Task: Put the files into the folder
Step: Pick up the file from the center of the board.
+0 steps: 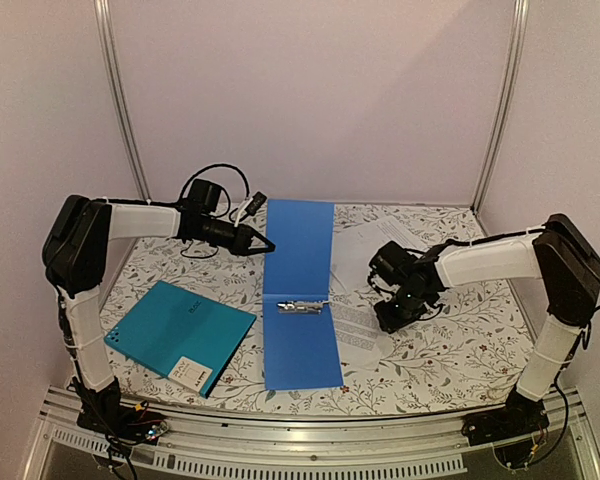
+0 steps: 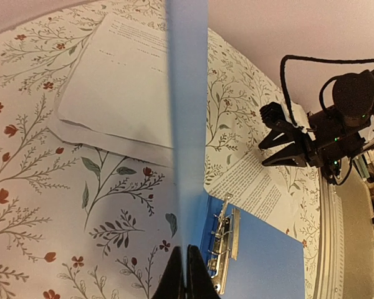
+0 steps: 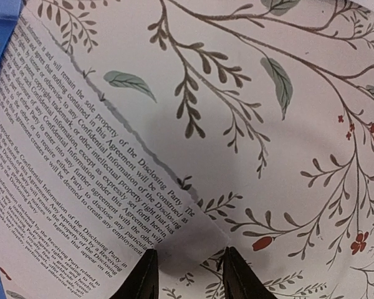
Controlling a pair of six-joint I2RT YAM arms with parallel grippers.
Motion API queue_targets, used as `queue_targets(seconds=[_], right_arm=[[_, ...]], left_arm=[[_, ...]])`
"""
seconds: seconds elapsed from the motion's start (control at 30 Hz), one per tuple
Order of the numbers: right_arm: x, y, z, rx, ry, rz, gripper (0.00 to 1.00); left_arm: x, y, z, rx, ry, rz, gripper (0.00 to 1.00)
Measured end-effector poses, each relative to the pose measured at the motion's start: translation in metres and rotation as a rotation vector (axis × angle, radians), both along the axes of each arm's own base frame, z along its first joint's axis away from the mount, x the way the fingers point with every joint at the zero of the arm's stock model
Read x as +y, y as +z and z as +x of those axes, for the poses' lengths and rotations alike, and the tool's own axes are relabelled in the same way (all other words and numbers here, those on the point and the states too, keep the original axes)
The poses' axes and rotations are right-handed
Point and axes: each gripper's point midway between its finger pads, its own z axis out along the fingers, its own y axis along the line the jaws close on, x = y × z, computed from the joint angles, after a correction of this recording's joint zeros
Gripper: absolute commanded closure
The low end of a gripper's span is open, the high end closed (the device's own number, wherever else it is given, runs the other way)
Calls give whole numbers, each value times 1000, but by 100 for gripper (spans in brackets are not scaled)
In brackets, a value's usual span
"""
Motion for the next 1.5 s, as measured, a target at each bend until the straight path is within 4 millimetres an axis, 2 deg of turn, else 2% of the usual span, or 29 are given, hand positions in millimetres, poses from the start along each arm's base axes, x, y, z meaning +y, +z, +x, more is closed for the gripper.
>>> queue_targets(seconds=[0.1,0.3,0.4,0.57,0.8,0.93,1.13,1.3,1.5], right_arm=[[3,-5,1,10,2,2,68],[11,-7,2,14,8,40,87],[13,-8,3,9,7,53,93],[14,-7,4,1,8,60,100],[4,-1,1,-4,3,21,100],[-9,22,1,-38,-2,4,100],[-31,69,3,-119,-21,-2,100],[-48,104,-2,-163,-36,32,100],[-43,146,-6,-195,-24,132,100]], left_arm=[[0,0,0,0,0,1,100],[0,0,0,1,1,1,100],[0,0,0,1,1,2,100],[0,0,0,1,1,2,100],[1,-2,-1,4,0,6,100],[1,-3,-2,10,-3,12,100],[2,-6,-2,10,7,13,100],[7,-25,-11,36,70,28,100],[10,-40,-27,48,188,43,100]])
